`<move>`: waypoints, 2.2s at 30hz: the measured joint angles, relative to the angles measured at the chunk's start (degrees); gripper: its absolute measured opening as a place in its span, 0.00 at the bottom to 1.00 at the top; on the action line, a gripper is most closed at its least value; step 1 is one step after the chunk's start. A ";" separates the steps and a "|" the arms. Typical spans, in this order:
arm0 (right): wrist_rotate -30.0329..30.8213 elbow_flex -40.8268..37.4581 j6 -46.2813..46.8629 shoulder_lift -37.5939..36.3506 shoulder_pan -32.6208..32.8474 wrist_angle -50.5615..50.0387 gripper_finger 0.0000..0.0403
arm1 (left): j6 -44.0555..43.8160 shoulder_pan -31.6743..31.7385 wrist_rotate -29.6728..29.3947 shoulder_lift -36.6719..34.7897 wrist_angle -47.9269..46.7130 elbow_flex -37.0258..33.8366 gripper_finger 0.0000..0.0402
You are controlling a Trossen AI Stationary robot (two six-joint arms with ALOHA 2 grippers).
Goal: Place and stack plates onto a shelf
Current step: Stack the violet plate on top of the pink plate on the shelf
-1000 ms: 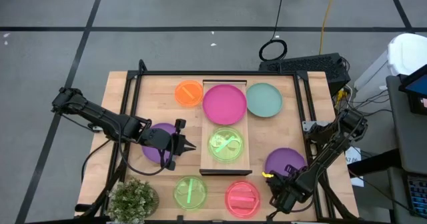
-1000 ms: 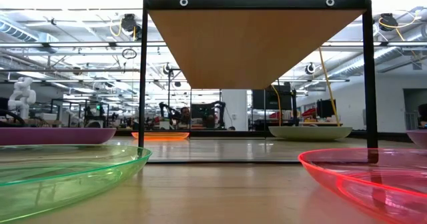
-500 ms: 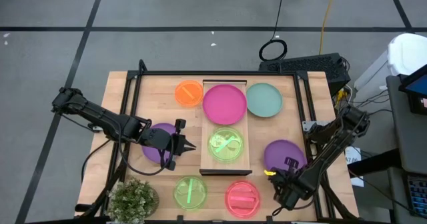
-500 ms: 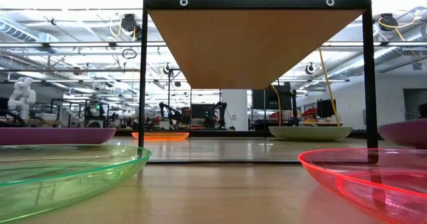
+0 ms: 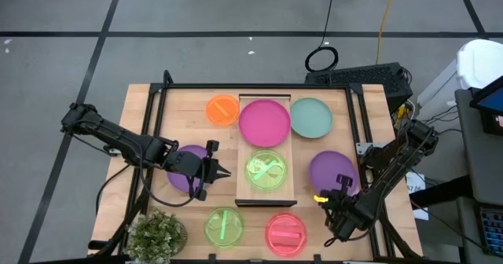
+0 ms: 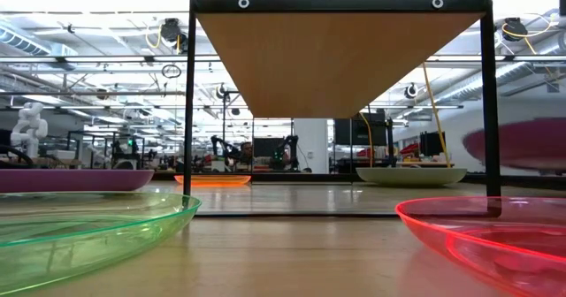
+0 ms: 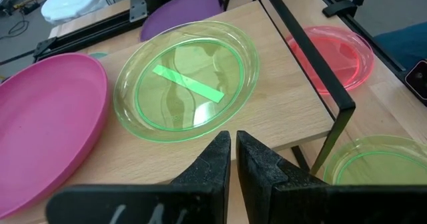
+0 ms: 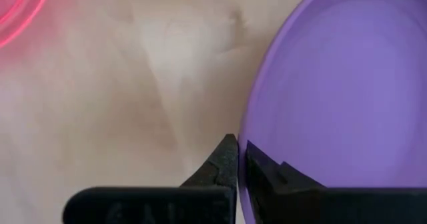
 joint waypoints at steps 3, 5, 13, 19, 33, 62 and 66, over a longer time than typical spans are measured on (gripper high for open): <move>2.14 1.55 -2.56 0.00 -0.55 -1.97 0.00 | 0.00 0.00 0.00 0.00 0.00 0.00 0.08; 4.12 3.05 -3.44 0.00 -1.01 -3.86 0.00 | 0.00 -0.02 0.00 0.00 0.00 0.00 0.08; 8.51 10.60 -8.59 0.00 -3.81 -13.79 0.00 | 0.00 0.00 0.00 0.00 0.00 0.00 0.08; 9.70 16.30 -14.87 -0.04 -7.09 -19.41 0.00 | 0.00 0.00 0.00 0.00 0.00 0.00 0.08; 11.19 24.16 -37.70 -0.04 -17.71 -23.05 0.00 | -1.15 -0.01 0.00 0.00 0.00 0.00 0.08; 2.15 28.51 -93.72 -0.03 -46.36 10.87 0.00 | -14.14 -2.39 -0.09 0.00 -2.29 -0.04 0.08; -1.71 28.51 -94.55 -0.03 -48.86 11.84 0.00 | -14.20 -2.91 -1.16 0.00 -2.26 -0.04 0.08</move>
